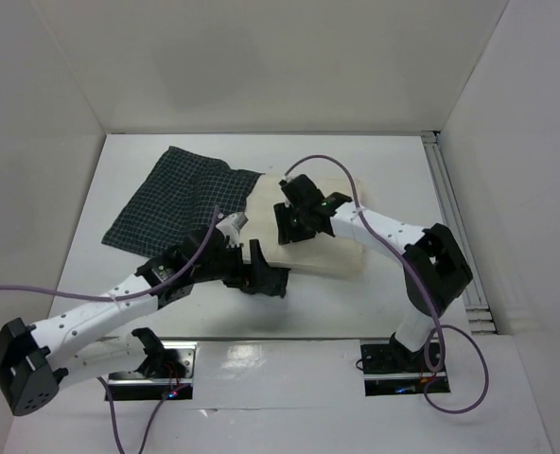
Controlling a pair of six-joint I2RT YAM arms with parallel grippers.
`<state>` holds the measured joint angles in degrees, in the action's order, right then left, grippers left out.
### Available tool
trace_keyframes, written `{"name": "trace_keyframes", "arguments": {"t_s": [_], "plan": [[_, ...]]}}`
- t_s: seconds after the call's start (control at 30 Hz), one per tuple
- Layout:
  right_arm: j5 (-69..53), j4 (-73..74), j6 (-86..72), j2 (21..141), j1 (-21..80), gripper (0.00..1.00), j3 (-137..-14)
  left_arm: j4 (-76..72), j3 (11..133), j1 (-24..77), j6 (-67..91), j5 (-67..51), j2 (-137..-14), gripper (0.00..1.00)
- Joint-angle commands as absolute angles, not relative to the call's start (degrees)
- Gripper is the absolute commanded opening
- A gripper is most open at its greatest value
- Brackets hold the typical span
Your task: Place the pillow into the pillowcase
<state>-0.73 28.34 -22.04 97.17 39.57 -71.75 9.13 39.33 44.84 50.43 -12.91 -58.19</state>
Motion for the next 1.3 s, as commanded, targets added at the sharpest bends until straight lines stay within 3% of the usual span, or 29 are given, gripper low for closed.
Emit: {"name": "trace_keyframes", "arguments": {"t_s": [0.0, 0.03, 0.1, 0.13, 0.17, 0.2, 0.23, 0.27, 0.3, 0.33, 0.37, 0.43, 0.57, 0.8, 1.0, 1.13, 1.17, 1.27], "plan": [[-0.53, 23.63, -21.63, 89.4, 37.19, 0.61, -71.63, 20.28, 45.6, 44.82, 48.1, -4.67, -53.45, 0.98], [0.26, 24.6, -21.1, 88.25, 35.96, 0.7, -72.24, 23.61, 48.66, 44.3, 47.12, -3.44, -52.74, 0.87], [0.79, 26.01, -20.04, 84.91, 30.87, 0.84, -72.86, 26.0, 52.19, 42.9, 43.97, 0.51, -54.04, 0.44], [1.4, 26.02, -19.52, 83.95, 28.85, 0.95, -72.86, 28.71, 56.21, 42.11, 43.25, 2.09, -55.44, 0.27], [1.41, 26.02, -19.51, 83.33, 24.13, 0.99, -72.86, 30.31, 58.6, 39.84, 42.55, 3.59, -57.37, 0.13], [1.93, 26.71, -20.03, 83.32, 21.39, 1.0, -72.86, 31.89, 61.32, 38.86, 40.8, 7.0, -59.92, 0.13], [0.54, 26.72, -20.56, 83.84, 18.75, 1.0, -73.64, 33.56, 67.44, 37.98, 40.17, 9.21, -66.47, 0.2], [-0.26, 27.24, -21.09, 84.63, 14.37, 1.0, -73.65, 37.32, 70.98, 36.49, 39.64, 11.49, -70.36, 0.3], [-0.79, 26.72, -22.66, 86.2, 12.59, 1.0, -73.65, 39.01, 77.89, 35.87, 38.86, 16.13, -74.49, 0.52], [-0.79, 26.72, -23.63, 87.18, 11.0, 1.0, -73.65, 40.76, 77.96, 35.86, 38.24, 19.04, -78.79, 0.64], [-2.01, 25.33, -25.64, 88.84, 8.72, 1.0, -73.65, 44.0, 85.35, 35.34, 36.67, 22.55, -87.45, 0.74], [-4.03, 23.65, -27.14, 90.17, 7.13, 1.0, -72.25, 47.35, 92.95, 34.81, 36.04, 26.08, -95.93, 0.84], [-9.57, 19.87, -28.74, 91.49, 6.06, 1.0, -67.43, 55.1, 111.6, 34.19, 36.65, 33.21, -112.21, 0.85], [-12.91, 17.23, -28.74, 90.44, 6.06, 1.0, -61.53, 55.63, 112.16, 33.13, 35.16, 41.48, -119.61, 0.85], [-15.55, 16.7, -27.6, 91.58, 6.06, 1.0, -58.89, 55.63, 109.43, 32.61, 33.66, 40.78, -123.57, 0.77], [-16.88, 16.17, -27.07, 92.11, 6.68, 1.0, -57.75, 56.34, 109.42, 32.61, 34.28, 39.65, -124.19, 0.45], [-16.88, 16.17, -27.07, 92.11, 8.16, 1.0, -57.74, 56.34, 109.42, 32.61, 34.28, 39.12, -123.67, 0.31], [-16.88, 15.65, -27.07, 92.11, 9.84, 0.97, -57.74, 56.34, 109.42, 32.61, 33.05, 37.97, -123.14, 0.09]]}}
